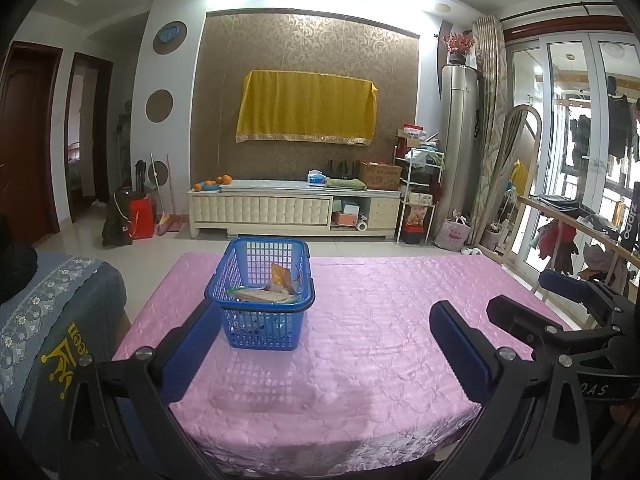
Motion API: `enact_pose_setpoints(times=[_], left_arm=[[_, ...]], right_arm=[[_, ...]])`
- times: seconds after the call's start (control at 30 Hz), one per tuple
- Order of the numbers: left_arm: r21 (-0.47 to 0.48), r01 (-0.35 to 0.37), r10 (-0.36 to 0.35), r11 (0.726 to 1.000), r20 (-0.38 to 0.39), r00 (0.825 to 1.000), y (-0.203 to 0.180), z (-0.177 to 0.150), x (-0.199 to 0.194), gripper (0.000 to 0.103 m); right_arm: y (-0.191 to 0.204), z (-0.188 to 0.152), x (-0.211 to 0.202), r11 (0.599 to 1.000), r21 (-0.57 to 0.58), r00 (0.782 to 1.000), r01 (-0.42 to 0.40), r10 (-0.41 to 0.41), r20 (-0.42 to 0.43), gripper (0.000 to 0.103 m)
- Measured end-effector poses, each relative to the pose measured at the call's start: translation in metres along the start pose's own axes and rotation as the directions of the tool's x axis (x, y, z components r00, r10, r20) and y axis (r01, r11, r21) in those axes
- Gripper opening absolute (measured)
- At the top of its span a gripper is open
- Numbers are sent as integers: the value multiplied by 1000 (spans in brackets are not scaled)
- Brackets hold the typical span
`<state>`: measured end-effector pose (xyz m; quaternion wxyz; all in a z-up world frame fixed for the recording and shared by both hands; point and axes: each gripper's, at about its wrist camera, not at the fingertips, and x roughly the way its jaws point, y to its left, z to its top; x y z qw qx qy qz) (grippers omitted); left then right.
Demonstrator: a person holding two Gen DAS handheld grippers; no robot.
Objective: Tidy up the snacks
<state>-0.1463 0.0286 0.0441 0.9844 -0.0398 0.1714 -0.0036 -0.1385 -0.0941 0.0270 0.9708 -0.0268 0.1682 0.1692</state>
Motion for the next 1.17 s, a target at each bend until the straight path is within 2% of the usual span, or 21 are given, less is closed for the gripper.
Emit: enact_pose_setpoints(times=[1.17], left_arm=[[5, 8, -8, 1000, -6, 1000, -1, -1, 0, 103]], right_arm=[[0, 0, -4, 1000, -2, 1000, 4, -4, 2, 103]])
